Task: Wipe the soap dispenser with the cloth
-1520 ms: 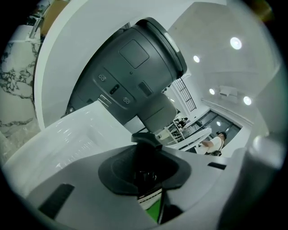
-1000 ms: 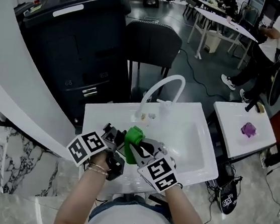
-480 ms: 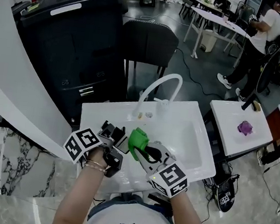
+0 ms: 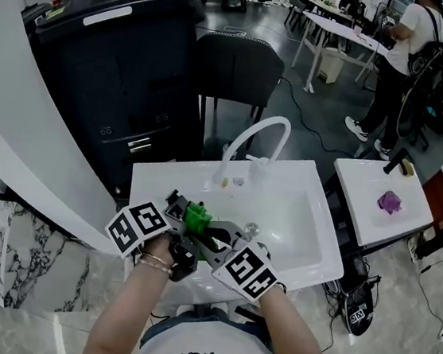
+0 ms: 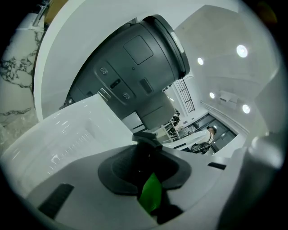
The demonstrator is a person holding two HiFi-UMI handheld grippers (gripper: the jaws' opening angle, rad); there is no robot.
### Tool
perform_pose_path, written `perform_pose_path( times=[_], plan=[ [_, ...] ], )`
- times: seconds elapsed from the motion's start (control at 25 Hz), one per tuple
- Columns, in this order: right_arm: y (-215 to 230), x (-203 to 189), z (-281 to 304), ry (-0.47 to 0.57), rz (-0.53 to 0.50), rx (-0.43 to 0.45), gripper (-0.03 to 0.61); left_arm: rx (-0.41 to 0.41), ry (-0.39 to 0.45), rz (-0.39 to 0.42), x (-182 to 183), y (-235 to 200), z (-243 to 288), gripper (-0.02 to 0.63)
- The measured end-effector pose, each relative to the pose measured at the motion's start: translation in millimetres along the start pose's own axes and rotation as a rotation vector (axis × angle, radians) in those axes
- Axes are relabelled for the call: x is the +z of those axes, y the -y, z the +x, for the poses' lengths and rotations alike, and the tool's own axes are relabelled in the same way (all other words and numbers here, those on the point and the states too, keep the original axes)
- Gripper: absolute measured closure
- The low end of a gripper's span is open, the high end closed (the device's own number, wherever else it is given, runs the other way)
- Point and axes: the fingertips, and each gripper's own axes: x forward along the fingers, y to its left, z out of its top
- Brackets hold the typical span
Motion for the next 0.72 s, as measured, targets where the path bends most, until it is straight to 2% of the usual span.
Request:
perform_pose_path(
  times=[0.28,0.48,0.6,0.72],
  plan=[
    [12,-21,-7,-0.079,-0.008,-0.089,0.531,0.006,0.014,-0.022,7,-11,-6,0.520],
    [20,-37,-19,-0.119,0.016,-0.133,0.531,-0.011,0.018,0.003,11,-7,-6,0.520],
    [27,-47,-27,-0.145,0.033,-0.167,0.531,-0.040,0.017,0.043,14,-1,-6,0.520],
    [31,-47,-35,-0.141,0.025,-0.189,0.531,-0.105,0.032,0.147,18,10,-6,0.520]
  ],
)
